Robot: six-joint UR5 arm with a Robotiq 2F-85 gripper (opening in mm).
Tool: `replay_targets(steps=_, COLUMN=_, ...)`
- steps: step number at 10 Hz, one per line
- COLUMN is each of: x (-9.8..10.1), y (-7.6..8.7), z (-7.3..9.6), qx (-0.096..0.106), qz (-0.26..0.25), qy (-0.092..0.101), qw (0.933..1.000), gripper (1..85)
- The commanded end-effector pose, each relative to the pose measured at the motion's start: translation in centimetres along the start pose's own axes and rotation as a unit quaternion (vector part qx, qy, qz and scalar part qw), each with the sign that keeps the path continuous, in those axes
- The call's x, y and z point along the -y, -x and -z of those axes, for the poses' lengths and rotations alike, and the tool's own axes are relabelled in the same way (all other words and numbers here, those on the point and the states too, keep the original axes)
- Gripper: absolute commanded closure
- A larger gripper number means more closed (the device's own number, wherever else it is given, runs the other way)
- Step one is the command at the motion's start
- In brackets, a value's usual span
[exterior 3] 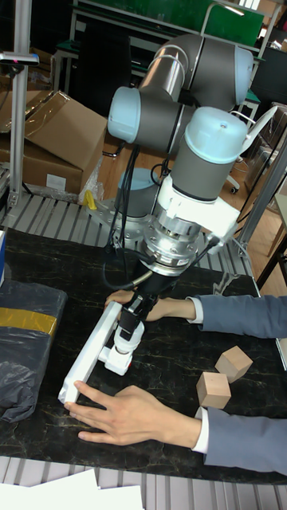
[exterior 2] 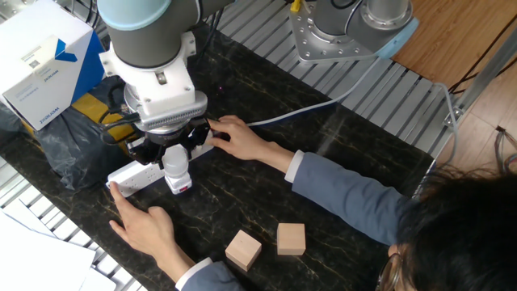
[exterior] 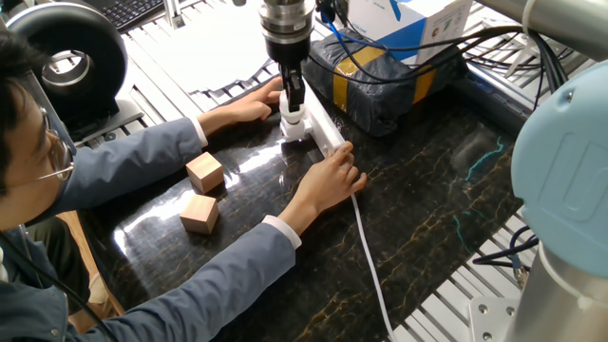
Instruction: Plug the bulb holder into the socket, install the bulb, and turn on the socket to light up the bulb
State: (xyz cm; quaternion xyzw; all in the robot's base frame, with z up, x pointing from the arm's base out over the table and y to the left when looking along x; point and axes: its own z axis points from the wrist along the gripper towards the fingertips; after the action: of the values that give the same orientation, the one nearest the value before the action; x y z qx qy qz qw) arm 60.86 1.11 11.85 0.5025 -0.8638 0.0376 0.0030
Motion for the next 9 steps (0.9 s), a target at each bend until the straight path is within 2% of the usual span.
replay_targets(steps=1, x=-0.2, y=0.1, z=-0.3, qx=0.012, qz=-0.052, qy=0.009, qw=0.9985, gripper=84.7)
replay_targets(steps=4, x=-0.9, y=-0.8, z=-0.3, qx=-0.009, qz=-0.142, qy=0.019, qw=0.9897, gripper=84.7)
replay_targets(steps=6, x=-0.6, y=-1.3, z=-0.2, qx=-0.02, qz=-0.197, qy=0.01, qw=0.9802, gripper=84.7)
replay_targets(steps=9, x=-0.3, y=-0.8, z=-0.1, qx=-0.018, qz=-0.237, qy=0.006, qw=0.9714, gripper=84.7)
